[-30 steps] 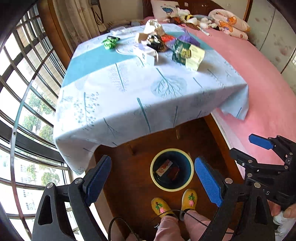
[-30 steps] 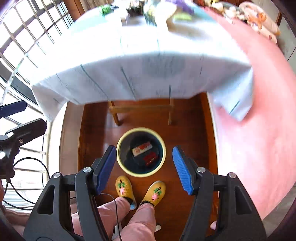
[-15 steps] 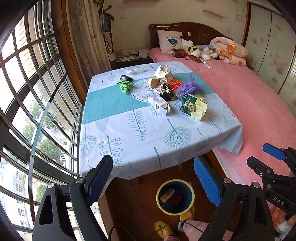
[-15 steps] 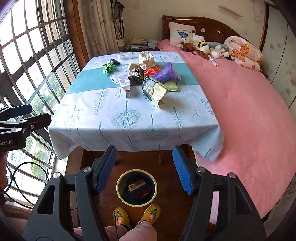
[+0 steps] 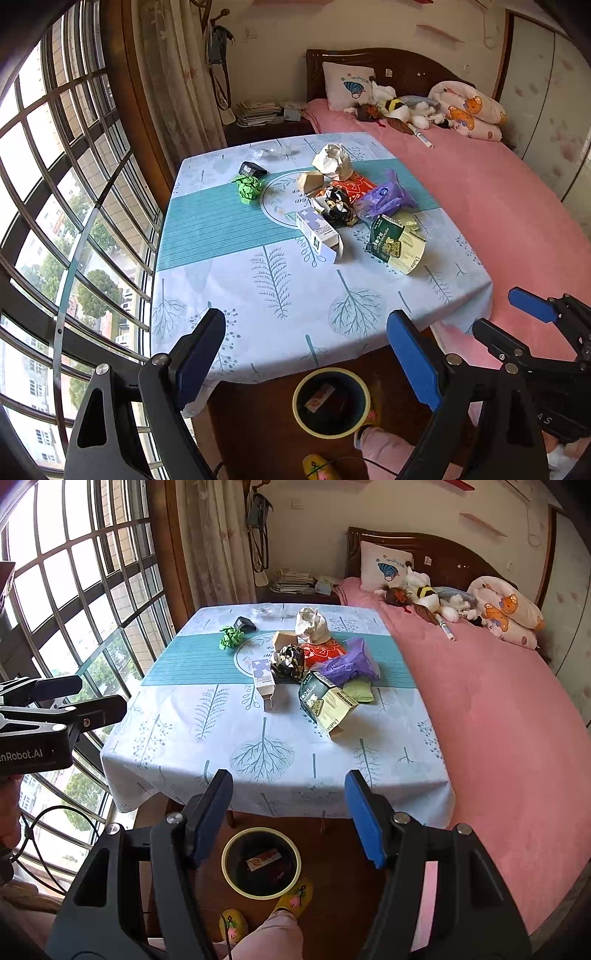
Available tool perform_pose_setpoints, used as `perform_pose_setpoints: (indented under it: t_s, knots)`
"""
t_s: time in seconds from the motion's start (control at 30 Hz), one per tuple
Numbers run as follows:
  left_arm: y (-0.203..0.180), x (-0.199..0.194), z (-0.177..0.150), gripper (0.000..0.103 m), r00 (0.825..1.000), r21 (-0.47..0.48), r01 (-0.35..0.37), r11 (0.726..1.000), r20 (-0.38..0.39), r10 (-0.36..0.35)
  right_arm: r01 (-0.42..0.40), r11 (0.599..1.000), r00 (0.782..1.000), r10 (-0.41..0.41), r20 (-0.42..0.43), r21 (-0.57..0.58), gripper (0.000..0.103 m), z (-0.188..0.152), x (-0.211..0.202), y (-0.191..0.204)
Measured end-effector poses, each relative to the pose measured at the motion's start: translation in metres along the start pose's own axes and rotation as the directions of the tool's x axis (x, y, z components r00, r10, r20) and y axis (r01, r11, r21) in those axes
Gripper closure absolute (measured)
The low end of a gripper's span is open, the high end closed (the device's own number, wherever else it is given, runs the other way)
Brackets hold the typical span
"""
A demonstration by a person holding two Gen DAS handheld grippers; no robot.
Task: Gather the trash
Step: 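Raise both tools back toward the table, then grasp the white-purple carton with left tool while right tool grasps green snack bag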
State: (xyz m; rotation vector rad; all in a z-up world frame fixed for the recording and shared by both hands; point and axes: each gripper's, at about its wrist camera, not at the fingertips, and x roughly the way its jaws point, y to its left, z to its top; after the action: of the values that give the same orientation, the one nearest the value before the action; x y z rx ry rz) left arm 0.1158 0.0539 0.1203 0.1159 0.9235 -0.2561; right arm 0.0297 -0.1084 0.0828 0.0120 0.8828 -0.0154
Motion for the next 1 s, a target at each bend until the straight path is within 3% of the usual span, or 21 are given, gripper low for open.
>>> perform_pose_setpoints:
  t_s: [0.17, 0.37, 0.6, 0.77, 1.0]
  knots:
    - [-0.006, 0.052, 0.036, 0.012, 0.998, -0.041, -0.017, 0.999, -0.057, 0.014, -0.04, 0.999, 0.999, 0.04, -0.036, -0.006, 0.043, 0.034, 0.059, -0.028]
    - [-0.018, 0.141, 0.083, 0.012, 0.986, -0.125, -0.064, 0.99, -0.162, 0.043, -0.095, 0.993, 0.989, 0.087, -0.122, -0.064, 0.043, 0.08, 0.15, -0.069]
    - [-0.025, 0.234, 0.114, 0.013, 0.955, -0.197, -0.138, 0.971, -0.287, 0.077, -0.221, 0.955, 0.953, 0.168, -0.254, -0.196, 0.043, 0.109, 0.247, -0.091]
    - [-0.022, 0.283, 0.12, 0.015, 0.931, -0.251, -0.176, 0.952, -0.356, 0.078, -0.306, 0.911, 0.917, 0.203, -0.344, -0.278, 0.043, 0.107, 0.29, -0.086]
    - [-0.02, 0.341, 0.123, 0.028, 0.897, -0.29, -0.223, 0.931, -0.435, 0.079, -0.386, 0.876, 0.895, 0.279, -0.349, -0.288, 0.057, 0.115, 0.307, -0.089]
